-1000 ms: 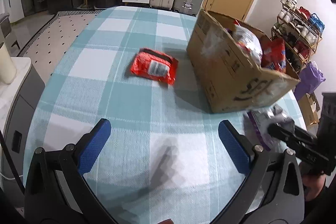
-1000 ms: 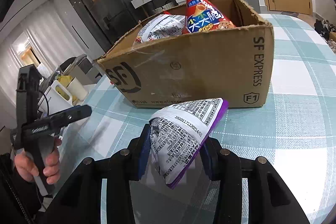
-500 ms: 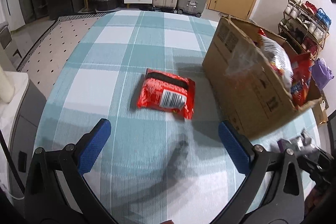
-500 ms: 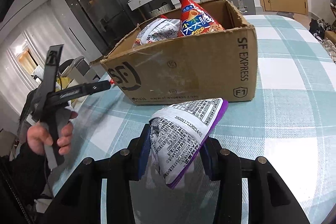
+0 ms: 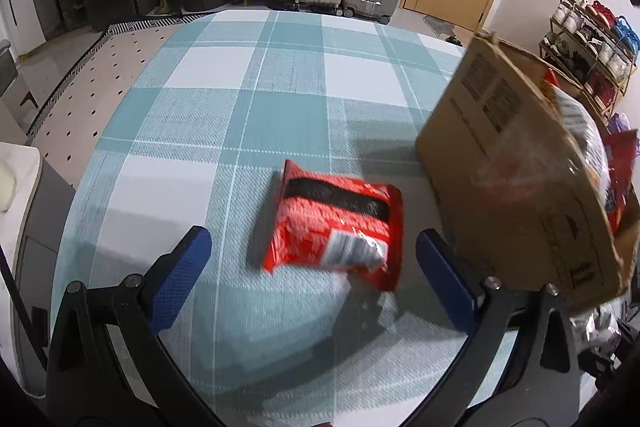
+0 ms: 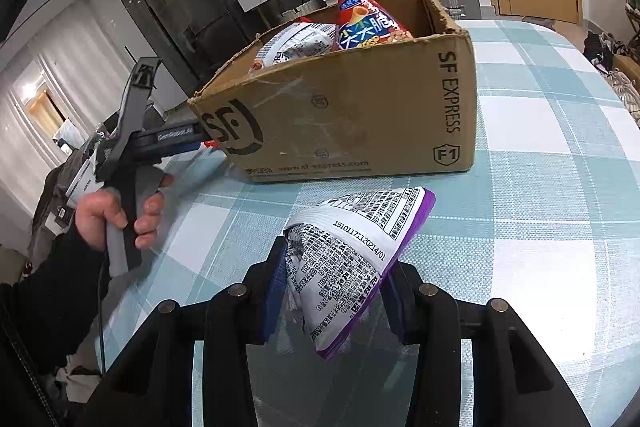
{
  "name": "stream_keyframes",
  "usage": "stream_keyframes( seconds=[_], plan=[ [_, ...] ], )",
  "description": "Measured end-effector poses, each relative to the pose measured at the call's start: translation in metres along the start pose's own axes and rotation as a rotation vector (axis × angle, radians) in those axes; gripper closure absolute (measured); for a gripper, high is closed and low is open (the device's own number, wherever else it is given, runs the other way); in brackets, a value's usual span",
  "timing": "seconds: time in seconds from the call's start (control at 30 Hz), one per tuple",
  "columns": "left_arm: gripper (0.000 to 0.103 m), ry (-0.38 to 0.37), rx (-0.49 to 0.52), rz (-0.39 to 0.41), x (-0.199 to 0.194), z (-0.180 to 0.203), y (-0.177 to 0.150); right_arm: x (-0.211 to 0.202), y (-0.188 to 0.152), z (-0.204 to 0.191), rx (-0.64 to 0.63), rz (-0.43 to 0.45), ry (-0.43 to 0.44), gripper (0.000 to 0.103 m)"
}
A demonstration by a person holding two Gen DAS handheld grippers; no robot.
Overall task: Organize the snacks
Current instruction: 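Grasp the white-purple snack bag with the right tool while the left grasps the red pack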
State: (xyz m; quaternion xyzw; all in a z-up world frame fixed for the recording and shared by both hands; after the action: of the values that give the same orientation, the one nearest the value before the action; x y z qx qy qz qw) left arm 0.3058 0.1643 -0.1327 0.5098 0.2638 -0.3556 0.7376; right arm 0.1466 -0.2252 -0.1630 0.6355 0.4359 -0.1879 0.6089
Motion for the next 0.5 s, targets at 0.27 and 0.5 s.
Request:
stream_keyframes(
  seconds=[0.27,0.5],
  plan=[
    [0.021,-0.045,0.016,-0.004,0.013,-0.005,0.006,-0.004,0.003,-0.004,0.002,0.008,0.007,0.060],
    [0.061,-0.087,0.063,-0.006,0.006,-0.001,0.004,-0.008,0.000,-0.004,0.008,0.015,0.012,0.061]
  ],
)
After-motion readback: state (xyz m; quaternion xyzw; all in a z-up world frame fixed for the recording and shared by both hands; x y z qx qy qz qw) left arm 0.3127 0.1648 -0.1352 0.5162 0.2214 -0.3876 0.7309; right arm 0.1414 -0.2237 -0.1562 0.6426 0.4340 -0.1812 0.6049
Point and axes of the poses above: each gripper's, at about its wrist camera, not at the fingertips, and x roughly the way its jaws point, z to its right, y to its top, the point moved 1 cm from there along x, roughly the way its jaws point, and after that the axes turned 15 degrees about -y, right-handed, at the moved point
